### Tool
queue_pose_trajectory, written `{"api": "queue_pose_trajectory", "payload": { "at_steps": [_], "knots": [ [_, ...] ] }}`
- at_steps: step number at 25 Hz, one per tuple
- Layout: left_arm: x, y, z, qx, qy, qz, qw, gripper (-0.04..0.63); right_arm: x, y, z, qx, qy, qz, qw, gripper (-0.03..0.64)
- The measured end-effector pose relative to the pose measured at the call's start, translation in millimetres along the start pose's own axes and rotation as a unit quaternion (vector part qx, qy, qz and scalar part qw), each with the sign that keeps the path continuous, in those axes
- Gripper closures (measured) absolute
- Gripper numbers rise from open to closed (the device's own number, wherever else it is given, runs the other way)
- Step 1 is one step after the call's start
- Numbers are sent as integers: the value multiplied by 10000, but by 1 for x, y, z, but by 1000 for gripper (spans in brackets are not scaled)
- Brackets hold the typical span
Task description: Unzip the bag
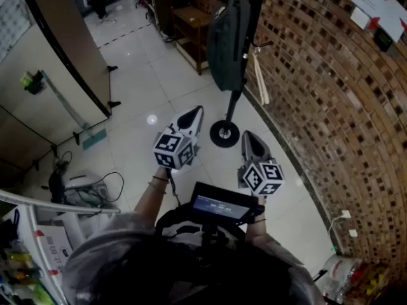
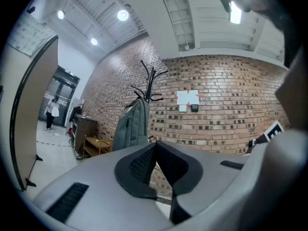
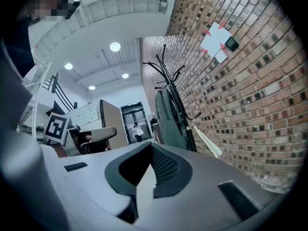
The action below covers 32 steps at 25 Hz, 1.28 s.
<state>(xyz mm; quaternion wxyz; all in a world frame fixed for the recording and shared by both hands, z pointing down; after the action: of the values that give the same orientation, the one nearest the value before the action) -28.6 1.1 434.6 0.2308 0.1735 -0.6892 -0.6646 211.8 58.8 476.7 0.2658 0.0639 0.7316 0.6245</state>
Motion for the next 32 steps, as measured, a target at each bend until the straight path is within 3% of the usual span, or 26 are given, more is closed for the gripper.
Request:
{"api": "queue_pose_trajectory", "payload": {
  "at_steps": [14,19,26,32],
  "knots": [
    [20,-24,-52,-190,37,120,9997,586,-26,-10,-34,140,-134,78,9998,612],
    [46,-41,-83,-279,434,204,9985,586,-29,-20,-69,75,53,139,9999,612],
    [99,-66,-123,-100,985,394,9943,586,-12,-41,-132,-133,254,327,9991,612],
    [134,-99,-157,-50,1800,291,9832,586,-6,-79,-166,-515,717,547,9946,612]
  ]
}}
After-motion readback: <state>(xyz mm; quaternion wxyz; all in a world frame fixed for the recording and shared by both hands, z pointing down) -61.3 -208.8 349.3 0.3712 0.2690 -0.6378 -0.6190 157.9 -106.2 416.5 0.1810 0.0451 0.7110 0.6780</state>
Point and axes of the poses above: the fingertips, and each gripper's own axes: z backward along the fingers, x to its left, y out of its underside, the point moved 9 cm from there along z, backward along the fingers, and after that the axes turned 3 degrees about x, right-handed, at the moved point
